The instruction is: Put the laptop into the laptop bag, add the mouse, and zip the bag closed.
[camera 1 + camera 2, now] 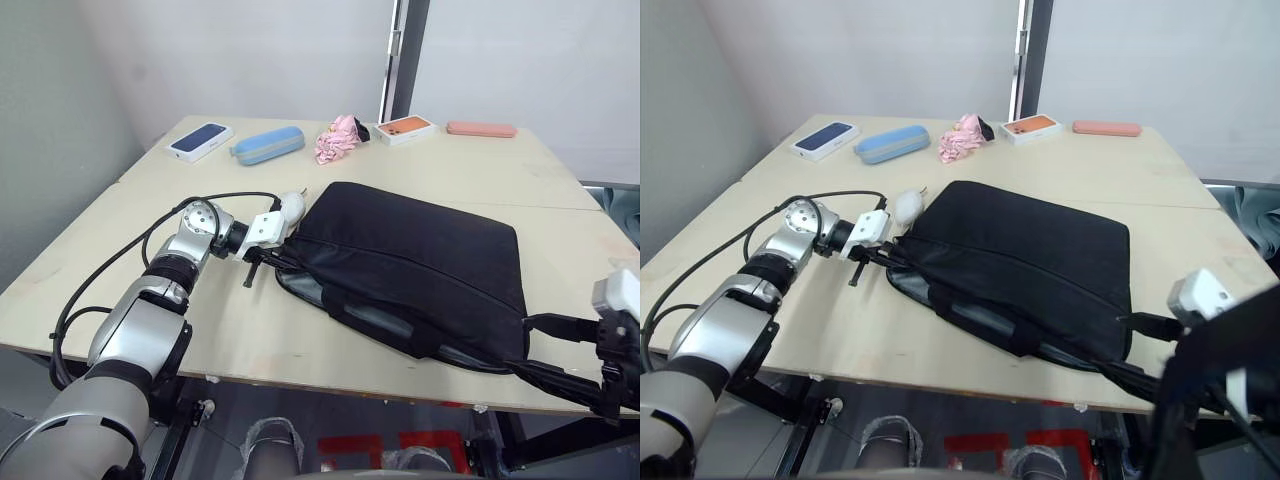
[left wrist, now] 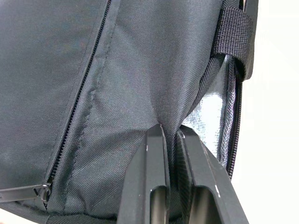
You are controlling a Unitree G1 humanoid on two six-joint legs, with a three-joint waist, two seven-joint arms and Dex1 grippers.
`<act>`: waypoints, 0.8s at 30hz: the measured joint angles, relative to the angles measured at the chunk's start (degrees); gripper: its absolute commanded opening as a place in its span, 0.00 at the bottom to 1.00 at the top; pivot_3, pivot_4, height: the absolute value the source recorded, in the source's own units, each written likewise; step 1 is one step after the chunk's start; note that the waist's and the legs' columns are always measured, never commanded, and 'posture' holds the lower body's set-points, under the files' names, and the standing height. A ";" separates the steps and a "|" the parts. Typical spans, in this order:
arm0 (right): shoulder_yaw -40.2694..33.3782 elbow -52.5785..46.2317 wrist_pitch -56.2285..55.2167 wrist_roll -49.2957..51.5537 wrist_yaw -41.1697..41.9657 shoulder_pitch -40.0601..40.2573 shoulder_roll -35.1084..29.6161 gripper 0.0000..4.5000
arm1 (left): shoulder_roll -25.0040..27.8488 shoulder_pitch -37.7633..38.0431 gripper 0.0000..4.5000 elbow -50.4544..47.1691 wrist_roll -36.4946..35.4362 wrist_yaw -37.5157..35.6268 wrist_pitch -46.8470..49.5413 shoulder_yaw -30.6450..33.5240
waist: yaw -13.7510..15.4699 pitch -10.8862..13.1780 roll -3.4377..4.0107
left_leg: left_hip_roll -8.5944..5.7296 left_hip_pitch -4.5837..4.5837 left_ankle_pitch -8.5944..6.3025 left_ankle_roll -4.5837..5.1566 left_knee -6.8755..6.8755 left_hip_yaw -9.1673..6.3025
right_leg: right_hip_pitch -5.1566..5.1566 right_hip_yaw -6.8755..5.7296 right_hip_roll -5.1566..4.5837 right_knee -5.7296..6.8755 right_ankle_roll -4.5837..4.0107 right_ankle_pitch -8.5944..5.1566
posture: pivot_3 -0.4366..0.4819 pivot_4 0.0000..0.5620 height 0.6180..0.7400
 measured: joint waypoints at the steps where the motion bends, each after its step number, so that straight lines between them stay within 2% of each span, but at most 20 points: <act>1: 3.57 0.00 -3.34 -4.31 -0.18 1.33 -0.71 0.93 | 0.50 0.58 0.05 -1.33 -0.55 -0.06 0.99 -0.02 | -0.08 0.00 0.00 | 0.00 0.01 0.00 -0.01 -0.07 0.00 | 0.00 -0.01 0.00 -0.04 0.01 -0.01 | 0.48 0.27 1.00; 5: 12.26 1.19 -9.95 -13.18 -1.62 1.53 -2.82 0.93 | 1.65 1.42 0.05 -4.12 -2.01 -0.19 3.28 -0.27 | -0.66 0.00 0.00 | -0.02 -0.01 0.00 -0.01 -0.11 0.01 | -0.01 -0.01 0.04 -0.10 0.02 -0.01 | 0.48 0.27 1.00; 8: 14.79 4.73 -9.69 -15.49 -2.25 1.29 -3.79 0.93 | 2.02 2.10 0.05 -5.58 -2.65 -0.20 4.15 -0.27 | -0.71 0.01 -0.01 | -0.09 -0.01 -0.01 0.00 -0.12 0.02 | 0.01 0.00 0.03 -0.16 0.02 -0.01 | 0.48 0.27 1.00; 9: 13.71 6.94 -7.37 -12.87 -1.89 0.49 -2.87 0.93 | 2.30 2.53 0.05 -6.29 -2.80 -0.19 4.43 -0.28 | -0.83 0.01 -0.01 | -0.11 -0.01 -0.01 0.00 -0.14 0.03 | 0.02 0.01 0.02 -0.19 0.02 -0.01 | 0.48 0.27 1.00; 11: 7.73 12.00 -0.43 -1.16 0.87 -1.52 -0.65 0.93 | 2.97 3.40 0.05 -7.77 -3.32 -0.19 4.96 -0.32 | -0.99 0.01 -0.01 | -0.13 -0.02 -0.02 0.03 -0.18 0.05 | -0.01 0.00 0.01 -0.21 0.03 -0.01 | 0.48 0.27 1.00; 13: 1.72 17.39 5.23 8.15 2.27 -4.73 -0.80 0.93 | 3.45 3.70 0.05 -8.49 -3.66 -0.20 5.43 -0.34 | -1.25 0.01 -0.01 | -0.12 -0.02 -0.02 0.04 -0.19 0.06 | 0.00 -0.01 0.02 -0.21 0.02 -0.01 | 0.48 0.27 1.00; 15: -1.29 22.73 9.09 12.99 2.17 -8.08 -2.13 0.93 | 3.56 3.91 0.05 -9.15 -3.88 -0.20 5.93 -0.37 | -1.53 0.01 0.00 | -0.12 -0.02 -0.02 0.04 -0.17 0.05 | 0.01 -0.02 0.02 -0.19 0.00 0.00 | 0.48 0.27 1.00; 19: -0.92 33.63 15.69 15.33 1.83 -11.06 -5.91 0.93 | 3.82 4.15 0.05 -10.43 -3.97 -0.20 6.46 -0.52 | -1.53 0.01 0.00 | -0.12 -0.02 -0.02 0.04 -0.16 0.02 | 0.03 -0.06 0.02 -0.19 -0.02 0.00 | 0.48 0.27 1.00; 24: 6.11 44.36 18.09 12.89 0.14 -15.91 -6.52 0.93 | 4.35 4.96 0.05 -12.56 -4.35 -0.21 7.58 -0.53 | -1.75 -0.01 0.06 | -0.12 -0.04 -0.02 0.04 -0.17 0.06 | 0.00 -0.06 0.02 -0.19 -0.03 0.01 | 0.48 0.27 1.00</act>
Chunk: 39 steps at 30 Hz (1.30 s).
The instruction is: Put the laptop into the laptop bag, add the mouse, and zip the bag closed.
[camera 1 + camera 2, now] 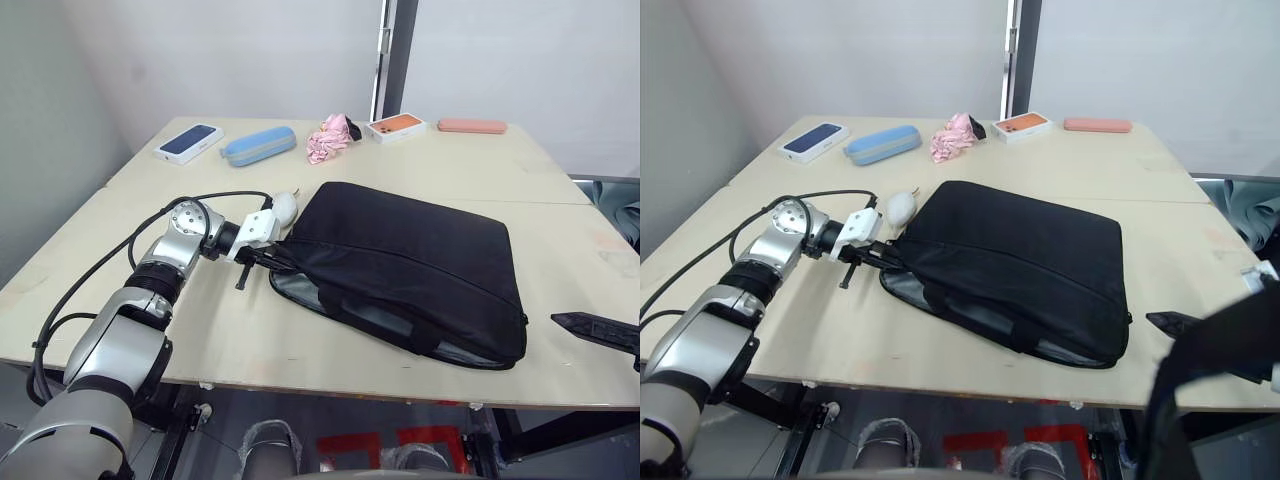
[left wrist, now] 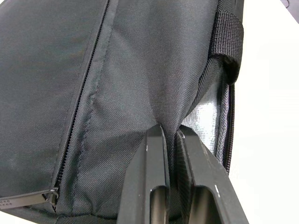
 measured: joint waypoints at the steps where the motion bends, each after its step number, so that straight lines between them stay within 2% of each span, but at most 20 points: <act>1: 0.45 0.40 0.10 -0.10 -0.01 -0.24 0.00 0.93 | 0.01 0.00 0.05 -0.07 -0.04 0.00 0.18 0.00 | 0.03 -0.01 0.02 | 0.00 0.00 0.00 0.00 -0.01 0.00 | -0.01 0.00 0.00 0.00 0.00 0.00 | 0.48 0.27 1.00; 5: 5.84 5.79 -0.08 -1.84 -0.14 -6.57 0.89 0.93 | 0.77 1.10 0.05 -2.52 -0.24 0.00 1.32 0.06 | -0.38 -0.01 0.01 | 0.00 0.02 0.00 0.01 0.04 0.03 | 0.03 0.01 -0.01 0.02 -0.05 0.02 | 0.48 0.27 1.00; 9: 13.34 9.49 -0.55 -4.56 -0.29 -9.61 4.17 0.93 | 0.90 2.35 0.05 -4.65 -0.43 0.00 2.38 0.38 | -0.45 -0.03 0.05 | 0.01 0.02 0.01 0.01 0.03 0.03 | 0.00 0.01 0.00 0.05 -0.05 0.02 | 0.48 0.27 1.00; 15: 18.12 10.54 -0.87 -6.33 -0.62 -16.00 6.28 0.93 | 1.57 2.96 0.05 -7.12 -0.50 -0.01 4.27 0.75 | -0.66 -0.03 0.05 | 0.03 0.05 0.01 0.01 0.04 0.06 | 0.01 0.03 0.02 0.08 -0.07 0.02 | 0.48 0.27 1.00; 16: 18.73 11.01 -0.94 -6.58 -0.70 -17.00 6.59 0.81 | 1.80 3.17 0.04 -7.65 -0.51 -0.01 4.52 0.97 | -0.65 -0.03 0.05 | 0.03 0.05 0.01 0.01 0.04 0.05 | 0.01 0.03 0.02 0.08 -0.07 0.03 | 0.48 0.27 1.00; 27: 25.37 19.49 -3.73 -11.64 0.06 -29.99 9.67 0.03 | 6.10 9.40 0.04 -18.47 -0.59 0.24 11.11 5.23 | -2.61 -0.04 0.06 | 0.17 0.03 0.01 -0.02 0.04 0.10 | -0.06 0.03 0.18 0.12 -0.11 0.02 | 0.48 0.27 1.00; 32: 30.68 20.29 -3.85 -14.88 -0.40 -36.89 11.08 0.01 | 10.53 14.72 0.04 -25.43 -0.51 1.26 14.55 7.67 | -3.96 -0.01 0.11 | 0.34 0.04 0.02 -0.09 -0.02 0.12 | -0.12 0.04 0.35 0.12 -0.14 0.01 | 0.48 0.27 1.00; 39: 37.31 20.65 -5.06 -19.70 -0.50 -45.36 13.07 0.01 | 15.15 19.26 0.04 -32.03 -0.44 3.47 19.50 10.97 | -3.50 0.04 0.18 | 0.34 0.02 0.01 -0.15 -0.06 0.18 | -0.20 0.09 0.37 0.09 -0.18 0.00 | 0.48 0.27 1.00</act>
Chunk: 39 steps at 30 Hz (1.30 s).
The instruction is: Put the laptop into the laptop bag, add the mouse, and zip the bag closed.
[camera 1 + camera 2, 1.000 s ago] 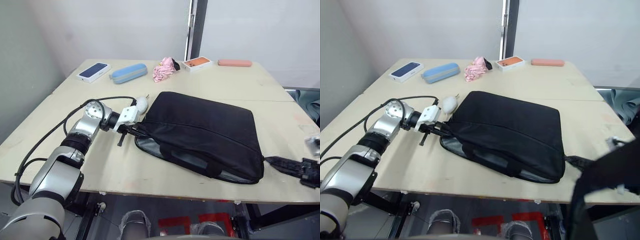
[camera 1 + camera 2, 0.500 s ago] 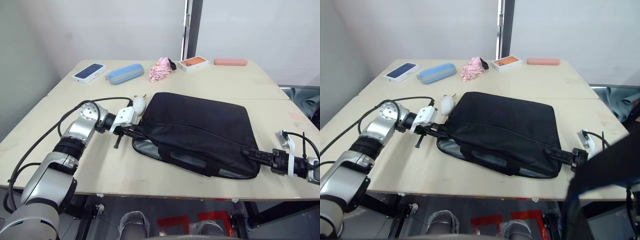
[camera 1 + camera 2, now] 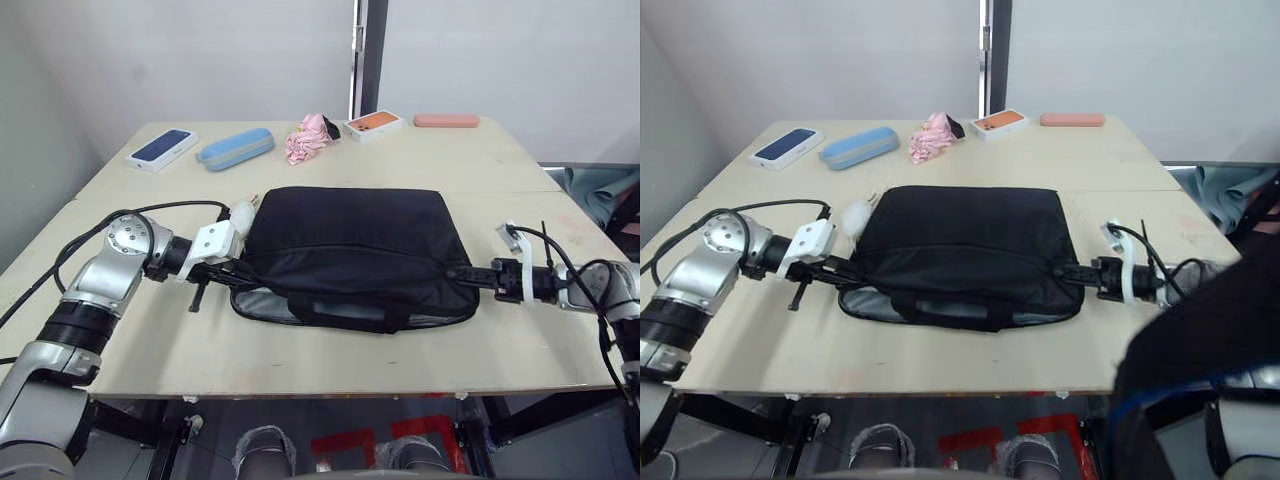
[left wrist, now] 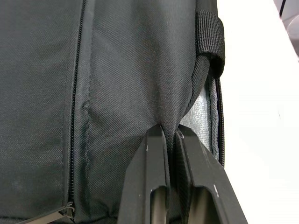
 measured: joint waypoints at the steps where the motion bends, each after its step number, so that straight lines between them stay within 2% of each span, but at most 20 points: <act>1: 0.75 0.29 -0.60 -0.78 0.51 -0.81 0.07 0.01 | 0.24 0.70 0.04 -0.92 0.01 0.26 0.37 0.54 | 0.20 0.00 0.00 | 0.00 -0.01 0.00 0.00 -0.01 -0.01 | -0.01 -0.01 0.00 -0.01 -0.03 -0.02 | 0.48 0.27 1.00; 6: 4.20 4.19 -3.89 -4.59 3.21 -4.23 0.61 0.01 | 0.49 2.35 0.04 -2.85 0.58 1.37 0.62 0.84 | 0.40 0.00 -0.01 | 0.00 -0.02 0.00 0.00 -0.04 -0.02 | -0.02 -0.03 0.00 0.01 -0.10 -0.06 | 0.48 0.27 1.00; 11: 4.49 6.29 -5.57 -6.05 4.96 -4.65 1.02 0.01 | -0.04 2.89 0.04 -3.99 0.28 2.16 2.65 1.25 | 0.41 0.00 -0.01 | -0.01 -0.01 0.00 0.00 -0.03 -0.02 | 0.00 -0.02 -0.01 0.02 -0.11 -0.05 | 0.48 0.27 1.00; 18: 1.99 1.20 -5.47 -5.43 5.99 -0.01 0.57 0.01 | -0.71 3.22 0.04 -3.71 0.44 2.58 2.64 1.40 | 0.64 0.00 -0.01 | -0.01 -0.03 -0.01 0.01 -0.05 -0.02 | 0.00 -0.03 0.00 -0.03 -0.12 -0.06 | 0.48 0.27 1.00; 20: 1.69 0.53 -5.47 -5.15 6.09 0.84 0.43 0.21 | -0.78 3.21 0.04 -3.69 0.44 2.48 2.67 1.40 | 0.58 0.00 -0.01 | -0.01 -0.02 -0.01 0.01 -0.04 -0.01 | 0.00 -0.03 -0.01 -0.01 -0.13 -0.06 | 0.48 0.27 1.00; 21: 1.61 -0.55 -5.45 -4.95 6.27 1.63 -0.05 0.26 | -0.88 3.11 0.04 -3.69 0.42 2.37 2.75 1.39 | 0.60 0.00 -0.01 | -0.01 -0.01 -0.01 0.01 -0.04 -0.02 | 0.00 -0.03 -0.01 0.01 -0.13 -0.06 | 0.48 0.27 1.00; 24: 1.63 -2.75 -4.97 -4.31 7.70 3.17 -0.90 0.50 | -1.04 2.61 0.24 -2.86 0.38 1.65 3.42 1.34 | 0.57 0.00 -0.01 | -0.01 0.01 -0.01 0.01 -0.04 -0.02 | 0.02 -0.02 0.00 0.02 -0.13 -0.06 | 0.48 0.27 1.00; 27: 1.67 -3.38 -4.90 -4.14 8.58 3.25 -1.24 0.73 | -1.34 0.81 0.49 -2.17 0.30 0.33 5.07 1.10 | 0.54 0.01 -0.01 | -0.01 0.01 -0.01 0.01 0.01 -0.01 | 0.02 0.00 0.00 0.05 -0.15 -0.04 | 0.48 0.27 1.00; 28: 1.67 -3.35 -4.98 -4.15 8.92 3.23 -1.83 0.83 | -1.33 0.29 0.60 -2.17 0.07 -0.19 5.68 1.10 | 0.54 0.01 -0.01 | -0.01 0.02 -0.01 0.01 0.01 -0.01 | 0.02 0.01 -0.01 0.04 -0.16 -0.04 | 0.48 0.27 1.00; 29: 1.65 -3.29 -5.05 -4.15 9.11 3.21 -2.32 0.88 | -1.30 0.10 0.64 -2.20 -0.20 -0.48 6.31 1.10 | 0.53 0.01 -0.01 | -0.01 0.02 -0.01 0.01 0.00 -0.01 | 0.02 0.01 -0.01 0.04 -0.16 -0.04 | 0.48 0.27 1.00; 30: 1.64 -3.30 -5.04 -4.01 9.81 3.21 -3.18 0.97 | -1.06 -0.04 0.74 -2.33 -0.45 -1.04 7.48 1.10 | 0.53 0.01 -0.01 | -0.01 0.01 -0.01 0.01 0.00 0.00 | 0.01 0.01 -0.01 0.03 -0.16 -0.04 | 0.48 0.27 1.00; 31: 1.41 -3.73 -4.77 -3.53 10.80 3.35 -4.61 1.00 | -0.03 -0.02 0.80 -2.61 -1.29 -2.00 9.15 1.10 | 0.49 0.01 -0.02 | -0.01 0.00 -0.01 0.01 -0.02 0.00 | -0.02 0.01 0.01 0.02 -0.15 -0.04 | 0.48 0.27 1.00; 35: -2.01 -7.71 -3.24 -0.67 14.95 7.30 -11.91 1.00 | 7.47 1.36 0.80 -4.49 -5.05 -3.14 13.24 1.21 | 0.56 0.01 -0.03 | 0.01 0.01 -0.02 0.00 -0.27 0.04 | -0.05 -0.01 0.04 -0.09 -0.23 -0.13 | 0.48 0.27 1.00; 39: -9.57 -13.36 -5.39 0.60 18.72 16.24 -18.84 1.00 | 12.17 4.03 0.80 -6.49 -10.98 -3.32 17.43 4.77 | 1.09 0.01 -0.04 | 0.01 0.04 -0.03 0.00 -0.36 0.06 | 0.00 -0.02 0.03 -0.21 -0.25 -0.16 | 0.48 0.27 1.00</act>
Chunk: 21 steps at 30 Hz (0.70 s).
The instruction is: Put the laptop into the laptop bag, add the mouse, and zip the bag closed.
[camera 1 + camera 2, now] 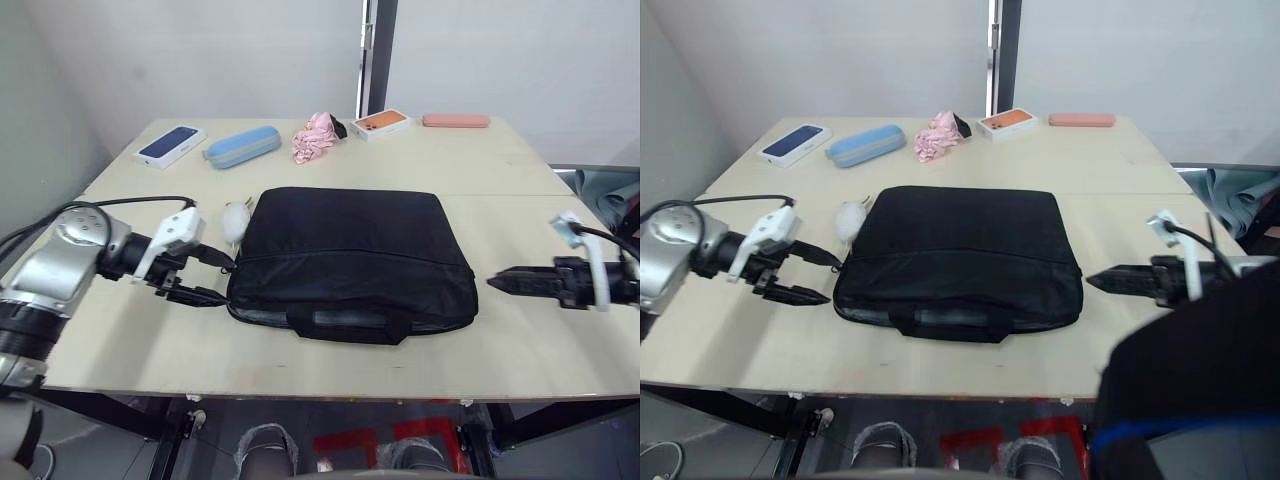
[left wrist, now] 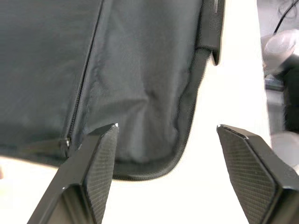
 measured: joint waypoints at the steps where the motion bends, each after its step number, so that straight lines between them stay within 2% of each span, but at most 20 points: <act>1: -1.99 -1.60 -1.15 0.05 0.31 1.76 -0.65 1.00 | 0.05 0.23 0.80 -0.70 -1.18 0.00 1.26 1.20 | 0.00 0.00 0.00 | -0.01 0.01 0.00 0.00 0.01 0.02 | -0.01 0.01 -0.01 0.01 0.00 0.00 | 0.48 0.27 1.00; 5: -11.82 -10.27 -5.84 0.21 2.15 10.86 -0.88 1.00 | 0.23 4.31 0.80 -7.89 -10.19 0.20 8.59 8.46 | 0.07 0.00 -0.02 | -0.01 0.08 -0.01 -0.01 0.06 0.05 | 0.04 0.07 -0.03 0.07 0.00 0.00 | 0.48 0.27 1.00; 8: -20.96 -20.04 -9.59 0.10 2.73 20.16 1.73 1.00 | 1.24 11.39 0.80 -13.84 -16.47 0.51 13.97 16.35 | -0.16 -0.02 -0.07 | 0.03 0.11 -0.03 -0.02 -0.03 0.06 | 0.03 0.05 0.02 0.02 0.08 -0.06 | 0.48 0.27 1.00; 11: -23.26 -25.33 -10.04 0.68 2.14 25.34 4.05 1.00 | 1.72 16.92 0.80 -16.79 -19.69 0.40 16.39 21.67 | -0.64 -0.01 -0.07 | 0.01 0.13 -0.03 -0.03 -0.04 0.07 | 0.04 0.07 0.00 0.01 0.10 -0.08 | 0.48 0.27 1.00; 14: -23.63 -27.43 -9.76 1.73 1.94 27.00 4.09 1.00 | 4.11 20.61 0.80 -17.02 -20.00 0.16 15.57 23.28 | -0.82 -0.01 -0.08 | 0.00 0.20 -0.03 -0.04 -0.03 0.05 | 0.08 0.11 0.00 0.01 0.36 -0.23 | 0.48 0.27 1.00; 15: -23.61 -27.63 -9.72 1.91 1.91 27.07 3.81 0.94 | 4.51 20.91 0.81 -16.97 -19.97 0.13 14.80 23.27 | -0.78 -0.01 -0.08 | -0.01 0.25 -0.04 -0.04 -0.03 0.06 | 0.10 0.14 0.00 0.01 0.95 -0.59 | 0.48 0.27 1.00; 17: -22.96 -27.92 -9.67 2.07 1.86 27.67 3.14 0.82 | 4.70 20.84 0.82 -16.79 -20.00 0.11 14.03 23.27 | -0.65 -0.01 -0.08 | -0.02 0.26 -0.04 -0.04 -0.03 0.05 | 0.12 0.15 0.00 0.01 0.97 -0.60 | 0.48 0.27 1.00; 19: -20.09 -29.12 -9.77 1.89 1.65 28.67 2.86 0.67 | 4.58 20.07 0.82 -16.77 -20.77 0.11 14.25 23.28 | -0.49 -0.02 -0.09 | -0.02 0.27 -0.04 -0.04 -0.03 0.03 | 0.15 0.14 0.00 0.04 0.77 -0.47 | 0.48 0.27 1.00; 21: -16.03 -29.76 -9.85 1.88 0.79 28.40 3.17 0.52 | 4.41 19.39 0.82 -18.14 -22.21 0.12 14.68 23.50 | -0.55 -0.02 -0.09 | -0.03 0.26 -0.04 -0.05 -0.03 0.06 | 0.14 0.15 0.00 0.03 0.21 -0.13 | 0.48 0.27 1.00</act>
